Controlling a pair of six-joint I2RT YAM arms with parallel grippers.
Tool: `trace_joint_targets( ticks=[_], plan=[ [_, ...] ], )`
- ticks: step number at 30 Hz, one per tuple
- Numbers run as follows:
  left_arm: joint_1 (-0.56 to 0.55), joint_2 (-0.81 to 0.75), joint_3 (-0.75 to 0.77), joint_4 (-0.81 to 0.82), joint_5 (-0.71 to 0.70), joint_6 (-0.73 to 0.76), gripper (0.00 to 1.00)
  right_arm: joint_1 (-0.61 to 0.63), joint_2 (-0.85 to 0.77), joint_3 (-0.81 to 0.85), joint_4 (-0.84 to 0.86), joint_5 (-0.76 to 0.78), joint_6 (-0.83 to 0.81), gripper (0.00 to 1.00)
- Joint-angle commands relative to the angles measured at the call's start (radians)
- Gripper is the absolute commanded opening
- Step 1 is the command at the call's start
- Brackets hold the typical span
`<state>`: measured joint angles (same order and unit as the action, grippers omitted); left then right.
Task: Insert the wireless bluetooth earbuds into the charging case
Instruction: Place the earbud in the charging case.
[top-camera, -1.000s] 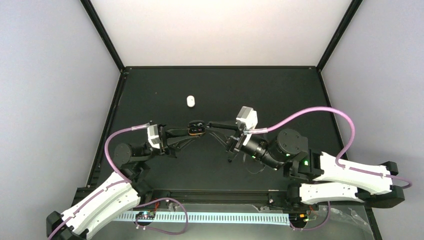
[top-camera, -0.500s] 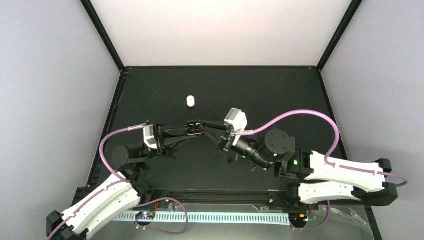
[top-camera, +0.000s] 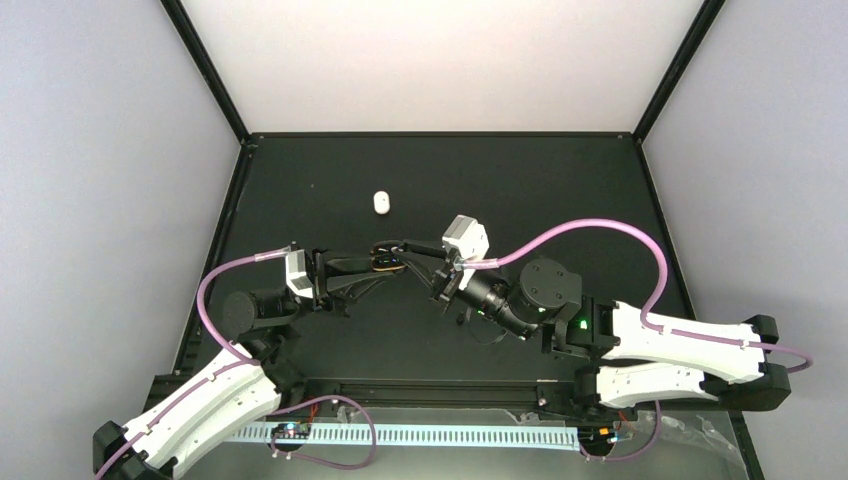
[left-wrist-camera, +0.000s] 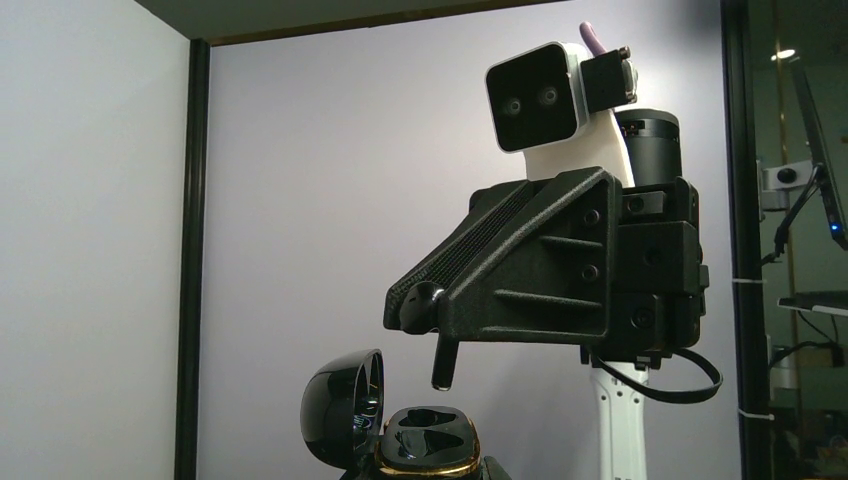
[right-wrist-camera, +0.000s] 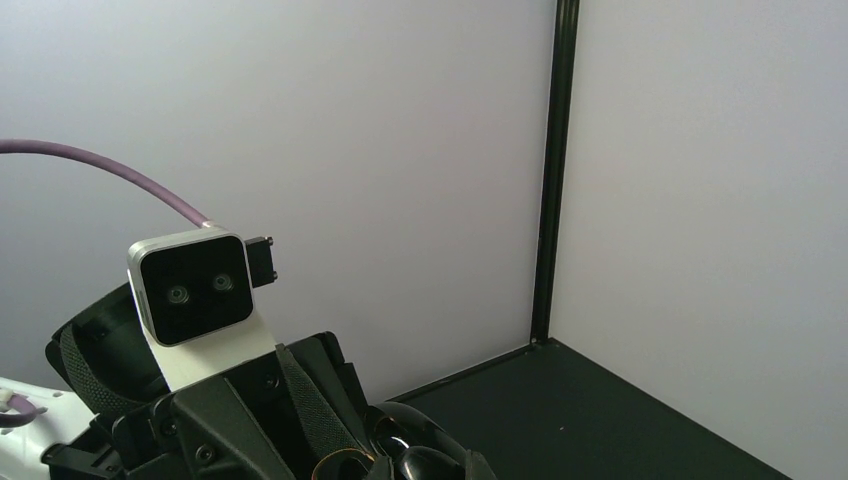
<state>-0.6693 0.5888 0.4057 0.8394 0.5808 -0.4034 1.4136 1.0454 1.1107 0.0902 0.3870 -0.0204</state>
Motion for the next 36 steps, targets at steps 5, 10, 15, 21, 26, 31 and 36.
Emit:
trace_joint_targets(
  ticks=[5, 10, 15, 21, 26, 31, 36],
  plan=[
    [-0.005, -0.009, 0.038, 0.056, 0.014, -0.015, 0.01, 0.005, 0.004, 0.022, 0.023, 0.029, 0.015, 0.01],
    [-0.004, -0.01, 0.041, 0.061, 0.012, -0.019, 0.02, 0.005, 0.01, 0.021, 0.02, 0.032, 0.019, 0.01],
    [-0.005, -0.008, 0.045, 0.065, 0.008, -0.026, 0.02, 0.005, 0.014, 0.021, 0.017, 0.034, 0.023, 0.01],
    [-0.005, -0.009, 0.05, 0.067, 0.006, -0.033, 0.02, 0.005, 0.017, 0.021, 0.018, 0.04, 0.024, 0.01],
    [-0.005, -0.01, 0.053, 0.078, 0.001, -0.042, 0.02, 0.005, 0.019, 0.017, 0.011, 0.046, 0.026, 0.01],
    [-0.005, -0.009, 0.062, 0.088, -0.001, -0.049, 0.02, 0.005, 0.015, 0.008, 0.009, 0.053, 0.034, 0.01],
    [-0.005, -0.004, 0.07, 0.098, -0.004, -0.059, 0.02, 0.005, 0.014, 0.005, 0.006, 0.049, 0.041, 0.01]
  ],
)
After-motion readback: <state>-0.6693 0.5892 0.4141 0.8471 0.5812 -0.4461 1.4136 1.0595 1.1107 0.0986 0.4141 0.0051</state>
